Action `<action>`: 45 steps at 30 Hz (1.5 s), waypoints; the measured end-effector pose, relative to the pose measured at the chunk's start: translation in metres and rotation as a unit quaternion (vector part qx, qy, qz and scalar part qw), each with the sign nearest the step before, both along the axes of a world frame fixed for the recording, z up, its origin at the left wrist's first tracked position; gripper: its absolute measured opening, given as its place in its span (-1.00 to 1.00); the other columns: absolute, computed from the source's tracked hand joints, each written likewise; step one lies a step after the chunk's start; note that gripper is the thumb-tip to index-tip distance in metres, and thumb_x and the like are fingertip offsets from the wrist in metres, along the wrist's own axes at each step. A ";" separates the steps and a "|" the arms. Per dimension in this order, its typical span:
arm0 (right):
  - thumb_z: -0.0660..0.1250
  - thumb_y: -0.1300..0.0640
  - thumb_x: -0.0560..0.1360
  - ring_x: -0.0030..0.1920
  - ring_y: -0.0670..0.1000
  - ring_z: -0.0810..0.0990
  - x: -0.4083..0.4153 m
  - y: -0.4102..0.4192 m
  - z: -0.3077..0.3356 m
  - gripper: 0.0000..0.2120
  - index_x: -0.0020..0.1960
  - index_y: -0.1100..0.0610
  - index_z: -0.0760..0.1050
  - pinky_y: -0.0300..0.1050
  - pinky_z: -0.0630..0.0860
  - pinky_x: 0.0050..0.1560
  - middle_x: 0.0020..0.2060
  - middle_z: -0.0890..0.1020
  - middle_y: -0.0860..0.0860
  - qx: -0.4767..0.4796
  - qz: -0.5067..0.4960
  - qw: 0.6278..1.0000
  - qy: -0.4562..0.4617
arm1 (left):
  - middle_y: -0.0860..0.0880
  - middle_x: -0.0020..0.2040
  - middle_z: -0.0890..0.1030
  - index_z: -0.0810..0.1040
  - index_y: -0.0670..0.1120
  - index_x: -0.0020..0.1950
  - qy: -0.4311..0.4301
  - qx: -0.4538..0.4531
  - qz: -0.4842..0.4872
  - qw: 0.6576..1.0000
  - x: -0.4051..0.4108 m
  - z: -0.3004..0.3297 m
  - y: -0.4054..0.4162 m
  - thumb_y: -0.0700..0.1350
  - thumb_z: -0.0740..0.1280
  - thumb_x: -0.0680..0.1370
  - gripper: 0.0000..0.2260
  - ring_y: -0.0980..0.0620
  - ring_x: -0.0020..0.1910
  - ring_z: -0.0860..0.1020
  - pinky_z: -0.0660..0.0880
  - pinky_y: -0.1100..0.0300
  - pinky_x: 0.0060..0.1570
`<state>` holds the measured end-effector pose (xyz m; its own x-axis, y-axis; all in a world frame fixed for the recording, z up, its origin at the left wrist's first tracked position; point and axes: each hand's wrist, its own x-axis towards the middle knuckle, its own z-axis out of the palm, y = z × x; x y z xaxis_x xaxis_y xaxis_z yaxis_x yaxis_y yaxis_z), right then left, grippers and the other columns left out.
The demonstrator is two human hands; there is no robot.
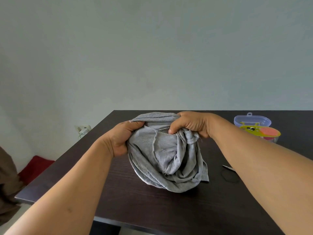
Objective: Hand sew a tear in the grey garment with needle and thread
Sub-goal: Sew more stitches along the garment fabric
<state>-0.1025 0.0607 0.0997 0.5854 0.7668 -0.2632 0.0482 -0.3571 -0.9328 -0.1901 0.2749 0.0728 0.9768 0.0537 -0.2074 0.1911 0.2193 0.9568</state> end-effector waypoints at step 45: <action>0.52 0.19 0.39 -0.09 0.12 0.66 0.011 0.014 0.064 -0.89 -0.12 0.13 0.63 -0.06 0.61 -0.08 -0.18 0.68 0.09 -0.131 -0.119 0.910 -0.374 | -0.08 -0.11 0.73 0.64 -0.14 0.01 -0.118 0.019 0.226 0.967 -0.001 0.031 0.021 -0.18 0.27 0.63 -0.85 0.00 -0.16 0.70 0.63 0.12 -0.13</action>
<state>-0.0910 0.0749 0.1633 0.8174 0.5629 0.1226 0.5274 -0.6455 -0.5524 -0.1907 0.2962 0.1042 0.8712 0.4901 0.0288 -0.1413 0.1941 0.9708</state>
